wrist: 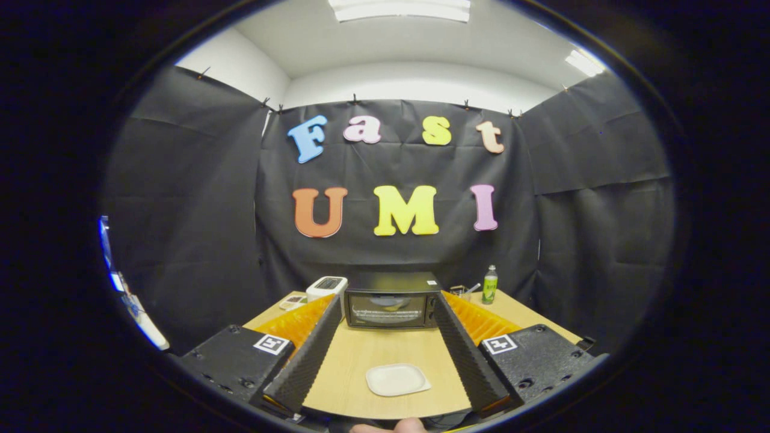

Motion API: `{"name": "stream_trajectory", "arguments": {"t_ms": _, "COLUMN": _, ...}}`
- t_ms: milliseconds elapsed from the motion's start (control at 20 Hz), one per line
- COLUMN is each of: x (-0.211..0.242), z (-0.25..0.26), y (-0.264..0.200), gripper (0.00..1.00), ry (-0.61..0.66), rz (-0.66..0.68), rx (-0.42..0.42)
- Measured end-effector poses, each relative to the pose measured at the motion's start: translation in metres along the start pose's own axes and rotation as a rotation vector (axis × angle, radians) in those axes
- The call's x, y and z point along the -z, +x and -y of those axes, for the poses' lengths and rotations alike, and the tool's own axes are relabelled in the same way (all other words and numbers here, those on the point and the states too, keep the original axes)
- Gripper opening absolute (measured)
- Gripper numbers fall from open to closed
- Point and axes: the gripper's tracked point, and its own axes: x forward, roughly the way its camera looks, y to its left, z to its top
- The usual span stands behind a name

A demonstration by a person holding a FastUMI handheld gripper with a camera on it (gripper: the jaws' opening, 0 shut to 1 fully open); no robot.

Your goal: Open the toaster oven, put the food inside, and close the toaster oven door.

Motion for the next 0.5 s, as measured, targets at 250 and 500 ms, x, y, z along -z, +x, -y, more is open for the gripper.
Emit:
{"name": "stream_trajectory", "arguments": {"t_ms": 250, "x": 0.007, "z": -0.005, "y": 0.008, "gripper": 1.0, "ry": 0.089, "rz": -0.038, "rx": -0.069}}
{"name": "stream_trajectory", "arguments": {"t_ms": 500, "x": 0.009, "z": -0.001, "y": 0.014, "gripper": 1.0, "ry": 0.102, "rz": -0.042, "rx": -0.058}}
